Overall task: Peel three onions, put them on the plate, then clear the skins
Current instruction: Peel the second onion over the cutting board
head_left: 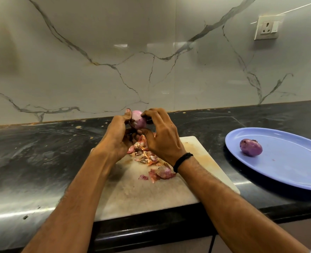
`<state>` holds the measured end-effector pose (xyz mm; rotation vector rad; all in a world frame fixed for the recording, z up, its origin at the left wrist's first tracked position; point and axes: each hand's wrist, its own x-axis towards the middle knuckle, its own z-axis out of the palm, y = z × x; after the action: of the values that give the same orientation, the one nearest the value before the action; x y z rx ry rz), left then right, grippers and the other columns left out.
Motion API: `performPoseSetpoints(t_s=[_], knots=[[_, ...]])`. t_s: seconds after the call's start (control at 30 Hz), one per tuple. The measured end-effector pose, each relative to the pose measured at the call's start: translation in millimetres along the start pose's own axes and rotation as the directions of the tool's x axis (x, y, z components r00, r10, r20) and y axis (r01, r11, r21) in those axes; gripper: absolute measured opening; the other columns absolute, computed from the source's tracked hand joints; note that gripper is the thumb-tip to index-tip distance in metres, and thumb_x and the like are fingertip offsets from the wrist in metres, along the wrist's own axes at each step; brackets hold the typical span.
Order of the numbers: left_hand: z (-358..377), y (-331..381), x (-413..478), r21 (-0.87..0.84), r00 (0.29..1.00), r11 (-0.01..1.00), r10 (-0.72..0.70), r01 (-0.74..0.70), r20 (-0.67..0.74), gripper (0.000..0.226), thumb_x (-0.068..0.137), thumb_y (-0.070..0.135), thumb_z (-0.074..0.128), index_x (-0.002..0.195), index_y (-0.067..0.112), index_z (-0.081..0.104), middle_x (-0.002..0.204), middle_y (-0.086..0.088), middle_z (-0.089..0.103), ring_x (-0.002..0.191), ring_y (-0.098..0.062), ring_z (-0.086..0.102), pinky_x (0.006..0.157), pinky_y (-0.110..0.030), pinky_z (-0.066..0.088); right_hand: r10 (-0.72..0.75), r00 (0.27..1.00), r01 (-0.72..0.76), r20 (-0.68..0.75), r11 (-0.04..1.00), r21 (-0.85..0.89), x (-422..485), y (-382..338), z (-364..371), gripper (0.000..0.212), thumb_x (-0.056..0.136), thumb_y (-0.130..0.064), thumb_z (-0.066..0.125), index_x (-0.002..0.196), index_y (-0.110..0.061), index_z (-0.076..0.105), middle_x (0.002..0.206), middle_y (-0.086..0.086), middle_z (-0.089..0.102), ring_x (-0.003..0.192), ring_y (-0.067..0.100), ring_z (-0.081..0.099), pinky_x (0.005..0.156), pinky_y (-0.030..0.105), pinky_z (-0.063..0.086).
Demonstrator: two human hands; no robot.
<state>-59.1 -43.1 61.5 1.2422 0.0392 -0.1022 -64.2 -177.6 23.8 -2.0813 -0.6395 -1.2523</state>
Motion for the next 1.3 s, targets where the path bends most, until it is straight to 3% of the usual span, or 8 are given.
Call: performPoseSetpoints(t_s=[0.27,0.4,0.5,0.6,0.7,0.83,1.1,1.3], knots=[[0,0,-2,0.138,0.996,0.986,0.086,-0.09,0.028,0.042,0.091,0.046,0.068,0.104,0.006,0.069,0.081,-0.01,0.076,0.075,-0.022,0.064,0.077,-0.036,0.056,-0.08,0.997,0.08,0.014,0.995,-0.053,-1,4,-2,0.029,0.079,-0.003,0.075,0.105,-0.001,0.062,0.098,0.01,0.058,0.085,0.016,0.054,0.078,0.019,0.049],[1,-1,0,0.19,0.992,0.975,0.122,-0.112,-0.042,0.042,0.088,0.044,0.072,0.101,0.004,0.071,0.091,-0.015,0.076,0.089,-0.03,0.07,0.094,-0.048,0.058,-0.118,0.992,0.122,0.048,0.988,-0.091,-2,3,-3,0.025,0.08,-0.002,0.072,0.102,0.0,0.063,0.097,0.013,0.061,0.085,0.021,0.056,0.077,0.024,0.049],[1,-3,1,0.231,0.99,0.968,0.118,-0.099,-0.071,0.039,0.087,0.043,0.074,0.098,0.006,0.071,0.098,-0.017,0.074,0.092,-0.03,0.072,0.091,-0.046,0.059,-0.134,0.99,0.139,0.05,0.984,-0.109,-2,2,-4,0.014,0.086,-0.006,0.061,0.096,0.002,0.064,0.091,0.014,0.063,0.08,0.023,0.057,0.073,0.029,0.051],[6,-11,0,0.225,0.995,0.973,0.069,-0.05,-0.076,0.04,0.089,0.044,0.072,0.099,0.005,0.071,0.095,-0.017,0.074,0.08,-0.026,0.069,0.076,-0.037,0.058,-0.088,0.996,0.089,0.013,0.992,-0.092,2,5,-6,0.025,0.089,-0.016,0.046,0.088,0.002,0.064,0.084,0.014,0.062,0.073,0.024,0.056,0.065,0.035,0.052],[9,-13,0,0.185,0.992,0.982,0.048,-0.026,-0.116,0.038,0.091,0.044,0.07,0.099,0.007,0.07,0.091,-0.016,0.073,0.076,-0.024,0.066,0.067,-0.033,0.055,-0.03,0.999,0.033,0.044,0.997,-0.071,2,10,-4,0.019,0.088,-0.016,0.053,0.093,0.001,0.061,0.089,0.013,0.06,0.076,0.022,0.055,0.067,0.036,0.054],[5,-7,1,0.161,0.987,0.986,0.072,-0.049,-0.141,0.039,0.091,0.046,0.069,0.099,0.008,0.068,0.093,-0.013,0.07,0.071,-0.019,0.063,0.061,-0.029,0.051,-0.026,0.993,0.033,0.112,0.997,-0.063,-1,8,2,0.039,0.08,-0.024,0.075,0.105,-0.001,0.056,0.1,0.013,0.055,0.087,0.016,0.05,0.078,0.02,0.047],[0,-8,5,0.323,0.967,0.939,0.181,-0.116,-0.179,0.039,0.081,0.047,0.078,0.088,0.01,0.07,0.091,-0.013,0.073,0.088,-0.026,0.072,0.083,-0.037,0.06,-0.089,0.993,0.098,0.08,0.989,-0.115,-3,10,2,0.042,0.072,-0.024,0.086,0.099,-0.003,0.061,0.094,0.012,0.062,0.081,0.012,0.048,0.073,0.02,0.042],[1,-5,1,0.214,0.977,0.974,0.117,-0.077,-0.18,0.035,0.081,0.037,0.082,0.088,0.004,0.071,0.081,-0.012,0.072,0.07,-0.019,0.07,0.061,-0.028,0.056,-0.092,0.992,0.101,0.091,0.991,-0.091,-5,9,5,0.035,0.076,-0.022,0.083,0.096,-0.003,0.061,0.09,0.011,0.062,0.078,0.013,0.047,0.071,0.02,0.039]])
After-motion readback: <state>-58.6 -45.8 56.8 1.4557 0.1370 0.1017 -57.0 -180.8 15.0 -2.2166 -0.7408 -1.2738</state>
